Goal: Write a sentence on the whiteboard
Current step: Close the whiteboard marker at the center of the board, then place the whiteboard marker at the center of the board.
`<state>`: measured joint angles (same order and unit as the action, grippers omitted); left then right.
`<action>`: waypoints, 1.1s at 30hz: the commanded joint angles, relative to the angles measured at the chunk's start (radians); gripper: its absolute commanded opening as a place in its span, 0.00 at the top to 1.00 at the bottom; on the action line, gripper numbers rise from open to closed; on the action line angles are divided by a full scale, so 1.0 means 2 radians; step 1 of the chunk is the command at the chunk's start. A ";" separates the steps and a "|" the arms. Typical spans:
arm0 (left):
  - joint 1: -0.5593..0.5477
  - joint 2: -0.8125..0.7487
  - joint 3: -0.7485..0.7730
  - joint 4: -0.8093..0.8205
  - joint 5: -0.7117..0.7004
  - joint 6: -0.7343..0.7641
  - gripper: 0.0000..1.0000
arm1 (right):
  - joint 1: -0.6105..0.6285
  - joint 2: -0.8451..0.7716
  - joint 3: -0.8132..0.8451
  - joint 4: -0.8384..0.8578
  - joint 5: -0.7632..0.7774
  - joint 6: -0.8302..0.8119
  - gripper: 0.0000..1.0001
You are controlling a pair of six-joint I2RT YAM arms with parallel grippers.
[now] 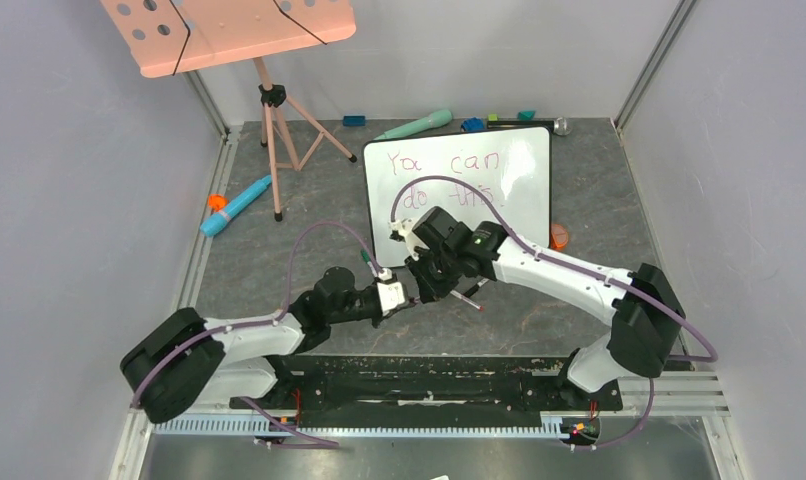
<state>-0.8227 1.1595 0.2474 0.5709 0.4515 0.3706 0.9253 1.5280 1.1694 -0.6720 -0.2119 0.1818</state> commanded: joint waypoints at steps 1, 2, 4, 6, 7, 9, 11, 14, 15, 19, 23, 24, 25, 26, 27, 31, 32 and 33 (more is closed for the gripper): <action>-0.024 0.056 0.044 0.172 0.031 -0.046 0.98 | 0.006 0.007 0.069 -0.039 0.037 -0.034 1.00; -0.031 0.068 0.050 0.185 0.023 -0.050 0.98 | 0.006 0.008 0.080 -0.055 0.050 -0.038 1.00; -0.052 0.101 0.060 0.226 -0.002 -0.065 0.98 | 0.006 0.010 0.094 -0.078 0.070 -0.046 1.00; -0.065 0.131 0.071 0.259 -0.015 -0.086 0.98 | 0.006 0.014 0.098 -0.094 0.079 -0.053 1.00; -0.073 0.147 0.077 0.270 -0.024 -0.093 0.98 | 0.006 0.018 0.094 -0.099 0.081 -0.057 1.00; -0.091 0.174 0.083 0.286 -0.059 -0.110 0.98 | 0.006 0.030 0.080 -0.105 0.087 -0.064 1.00; -0.112 0.203 0.080 0.318 -0.094 -0.126 0.98 | 0.006 0.038 0.051 -0.096 0.091 -0.066 1.00; -0.142 0.247 0.056 0.413 -0.140 -0.136 0.98 | 0.006 0.050 -0.002 -0.059 0.090 -0.063 1.00; -0.147 0.264 0.053 0.443 -0.149 -0.143 0.98 | 0.006 0.057 -0.017 -0.048 0.087 -0.062 1.00; -0.153 0.308 0.056 0.493 -0.156 -0.162 0.98 | 0.006 0.068 -0.036 -0.026 0.095 -0.059 1.00; -0.156 0.313 0.060 0.493 -0.161 -0.161 0.98 | 0.006 0.063 -0.014 -0.040 0.103 -0.065 1.00; -0.157 0.312 0.060 0.493 -0.163 -0.161 0.98 | 0.006 0.061 -0.007 -0.045 0.103 -0.067 1.00; -0.156 0.311 0.060 0.493 -0.162 -0.161 0.98 | 0.006 0.058 -0.002 -0.049 0.111 -0.069 1.00; -0.157 0.310 0.060 0.493 -0.160 -0.161 0.98 | 0.005 0.056 0.002 -0.052 0.114 -0.070 1.00; -0.157 0.309 0.060 0.492 -0.159 -0.161 0.98 | 0.005 0.052 0.004 -0.052 0.112 -0.070 1.00; -0.157 0.289 0.053 0.485 -0.177 -0.162 0.98 | 0.001 0.047 0.005 -0.053 0.108 -0.077 1.00; -0.157 0.279 0.051 0.479 -0.183 -0.160 0.97 | -0.001 0.044 0.008 -0.054 0.107 -0.077 1.00; -0.156 0.263 0.050 0.464 -0.191 -0.158 0.95 | -0.003 0.038 0.008 -0.054 0.107 -0.078 1.00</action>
<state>-1.1152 1.8034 0.3202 1.2781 0.0875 0.1005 0.9283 1.6039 1.1572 -0.8951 -0.0189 0.0437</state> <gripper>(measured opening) 0.047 0.121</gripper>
